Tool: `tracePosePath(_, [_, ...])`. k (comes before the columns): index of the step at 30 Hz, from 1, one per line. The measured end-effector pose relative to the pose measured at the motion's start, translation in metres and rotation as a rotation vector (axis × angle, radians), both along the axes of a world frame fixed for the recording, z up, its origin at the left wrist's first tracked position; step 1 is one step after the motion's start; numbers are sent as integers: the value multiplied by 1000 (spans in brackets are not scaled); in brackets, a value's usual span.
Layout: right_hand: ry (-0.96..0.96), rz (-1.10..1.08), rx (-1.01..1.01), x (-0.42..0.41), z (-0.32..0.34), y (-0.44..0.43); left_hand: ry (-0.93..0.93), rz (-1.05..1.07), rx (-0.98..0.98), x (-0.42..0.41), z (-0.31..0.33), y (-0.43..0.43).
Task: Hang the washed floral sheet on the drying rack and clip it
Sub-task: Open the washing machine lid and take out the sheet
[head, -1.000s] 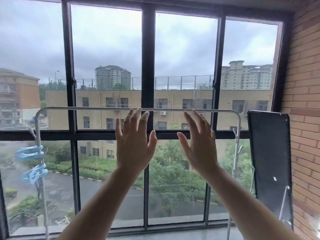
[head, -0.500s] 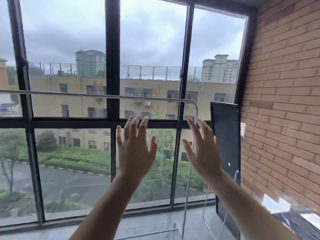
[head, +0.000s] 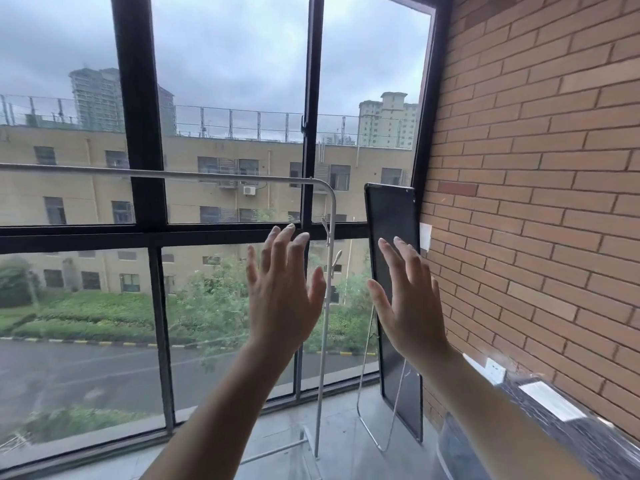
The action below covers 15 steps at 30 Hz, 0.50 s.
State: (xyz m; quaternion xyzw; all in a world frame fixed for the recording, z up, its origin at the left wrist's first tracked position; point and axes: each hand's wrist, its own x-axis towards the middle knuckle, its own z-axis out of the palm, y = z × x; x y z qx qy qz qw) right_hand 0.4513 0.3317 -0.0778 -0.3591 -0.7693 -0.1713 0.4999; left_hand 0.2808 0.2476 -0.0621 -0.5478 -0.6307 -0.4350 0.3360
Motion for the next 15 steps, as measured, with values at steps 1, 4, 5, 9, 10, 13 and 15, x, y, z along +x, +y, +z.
tracePosePath(1, [-6, -14, -3, 3, -1, 6, 0, -18, 1, 2, -1, 8])
tracePosePath(4, [-17, -63, -8, 14, -6, 32, -9, -77, 0, 10, -6, 44])
tracePosePath(5, [-21, -73, -7, 16, -6, 39, -11, -86, -1, 12, -7, 54])
tracePosePath(9, [-43, -121, 8, 19, -4, 85, -29, -153, -11, 13, -9, 111])
tracePosePath(10, [-43, -134, 5, 20, -1, 101, -24, -171, -17, 14, -8, 129])
tracePosePath(13, [-29, -174, -10, 22, 0, 134, -12, -221, -43, 18, -6, 170])
tracePosePath(15, [-23, -210, -25, 29, -5, 154, -2, -264, -53, 23, -6, 197])
